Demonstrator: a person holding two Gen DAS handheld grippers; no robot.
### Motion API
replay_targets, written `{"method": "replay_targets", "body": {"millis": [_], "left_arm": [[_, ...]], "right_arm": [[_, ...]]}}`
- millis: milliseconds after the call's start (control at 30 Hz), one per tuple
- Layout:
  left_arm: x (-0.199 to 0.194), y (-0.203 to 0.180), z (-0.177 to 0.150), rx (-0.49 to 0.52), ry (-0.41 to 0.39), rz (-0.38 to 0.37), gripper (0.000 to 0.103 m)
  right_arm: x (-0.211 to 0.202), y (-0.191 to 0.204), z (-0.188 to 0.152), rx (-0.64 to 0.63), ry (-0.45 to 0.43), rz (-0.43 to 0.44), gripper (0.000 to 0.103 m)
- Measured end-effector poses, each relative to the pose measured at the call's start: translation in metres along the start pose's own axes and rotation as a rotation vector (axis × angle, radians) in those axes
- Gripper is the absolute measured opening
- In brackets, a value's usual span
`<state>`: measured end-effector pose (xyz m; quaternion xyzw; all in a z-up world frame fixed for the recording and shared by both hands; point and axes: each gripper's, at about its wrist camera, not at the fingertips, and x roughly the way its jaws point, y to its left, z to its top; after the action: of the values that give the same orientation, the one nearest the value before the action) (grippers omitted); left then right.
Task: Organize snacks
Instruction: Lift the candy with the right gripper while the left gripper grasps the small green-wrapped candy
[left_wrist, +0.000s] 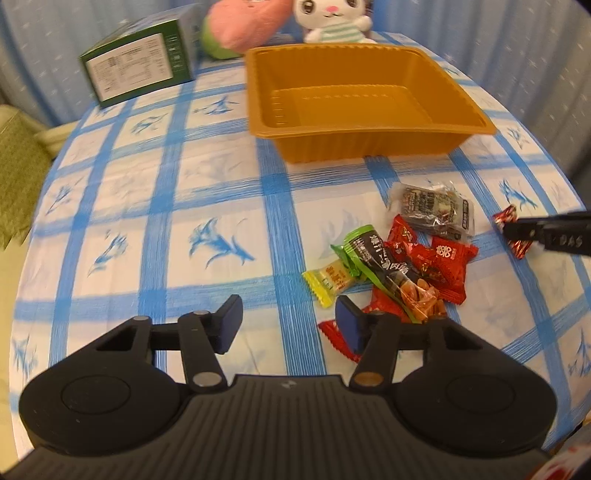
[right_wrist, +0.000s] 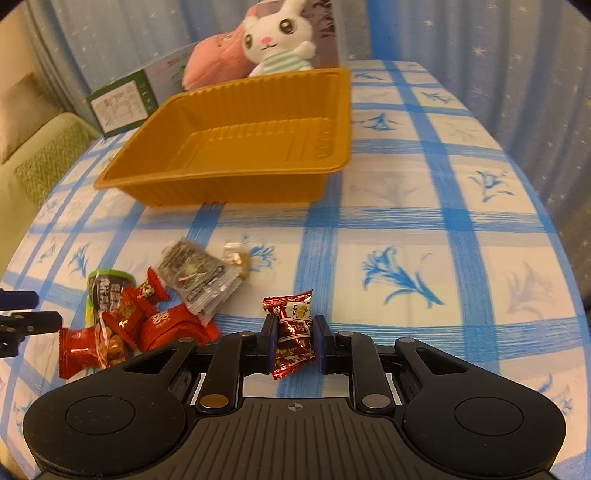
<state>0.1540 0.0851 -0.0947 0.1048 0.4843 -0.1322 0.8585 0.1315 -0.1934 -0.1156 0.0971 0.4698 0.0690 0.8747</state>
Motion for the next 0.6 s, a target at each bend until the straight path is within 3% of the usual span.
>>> {"method": "replay_targets", "body": {"millis": [433,600], "left_arm": [[0.037,-0.012,0.018,0.281,0.021,-0.141,0.041],[0.044,-0.017,0.019,0.319,0.035,-0.173,0.032]], "right_arm": [[-0.017,-0.031,-0.007,0.151,0.011,-0.051,0.020],[-0.021,-0.034,-0.008,0.173,0.008,-0.063,0.020]]}}
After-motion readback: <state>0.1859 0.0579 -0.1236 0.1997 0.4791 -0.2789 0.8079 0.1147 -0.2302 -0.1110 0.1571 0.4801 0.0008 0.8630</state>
